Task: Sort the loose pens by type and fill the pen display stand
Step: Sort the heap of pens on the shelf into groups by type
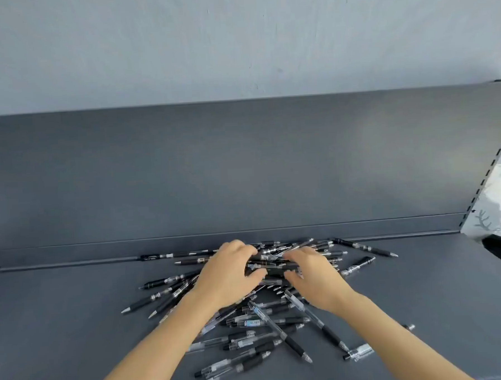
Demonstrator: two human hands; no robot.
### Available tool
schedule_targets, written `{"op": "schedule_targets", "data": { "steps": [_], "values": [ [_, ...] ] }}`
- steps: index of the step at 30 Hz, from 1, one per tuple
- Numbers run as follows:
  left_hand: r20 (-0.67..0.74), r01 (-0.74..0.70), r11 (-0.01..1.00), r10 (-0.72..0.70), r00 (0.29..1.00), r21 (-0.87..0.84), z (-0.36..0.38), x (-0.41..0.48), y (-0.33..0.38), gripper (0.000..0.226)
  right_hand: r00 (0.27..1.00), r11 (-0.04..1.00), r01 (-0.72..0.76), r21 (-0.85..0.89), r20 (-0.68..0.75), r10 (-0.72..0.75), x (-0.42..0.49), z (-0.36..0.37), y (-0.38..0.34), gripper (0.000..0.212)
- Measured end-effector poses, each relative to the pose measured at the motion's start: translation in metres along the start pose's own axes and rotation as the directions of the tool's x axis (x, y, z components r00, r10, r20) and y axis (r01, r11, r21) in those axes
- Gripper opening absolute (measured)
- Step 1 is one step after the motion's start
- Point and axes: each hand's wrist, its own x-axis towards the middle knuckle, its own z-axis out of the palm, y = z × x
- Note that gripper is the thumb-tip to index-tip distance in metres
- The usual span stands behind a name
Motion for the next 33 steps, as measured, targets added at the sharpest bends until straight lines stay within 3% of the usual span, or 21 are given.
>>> {"op": "schedule_targets", "data": {
  "steps": [5, 12, 24, 29, 33],
  "values": [
    [0.082, 0.013, 0.999, -0.016, 0.996, 0.040, 0.014, -0.007, -0.006, 0.046, 0.998, 0.996, 0.003, -0.093, 0.066, 0.003, -0.008, 0.011, 0.012, 0.039],
    [0.083, -0.004, 0.999, -0.001, 0.997, 0.054, 0.017, -0.014, -0.011, 0.033, 0.988, 0.982, -0.024, -0.187, 0.143, 0.051, -0.015, 0.018, 0.018, 0.035],
    [0.007, -0.032, 0.998, 0.032, 0.999, 0.050, 0.024, -0.032, -0.007, 0.028, 0.995, 0.987, -0.048, -0.155, 0.074, 0.060, -0.010, 0.015, 0.022, 0.016],
    [0.143, -0.142, 0.990, 0.143, 0.979, -0.017, 0.028, -0.043, -0.001, 0.028, 0.998, 0.984, 0.065, -0.164, 0.032, -0.060, -0.005, 0.021, 0.012, 0.017],
    [0.181, -0.236, 0.968, 0.217, 0.959, 0.091, 0.037, -0.044, -0.004, 0.027, 0.984, 0.947, 0.178, -0.269, 0.053, -0.170, 0.000, 0.038, 0.003, 0.022]
  ]
}}
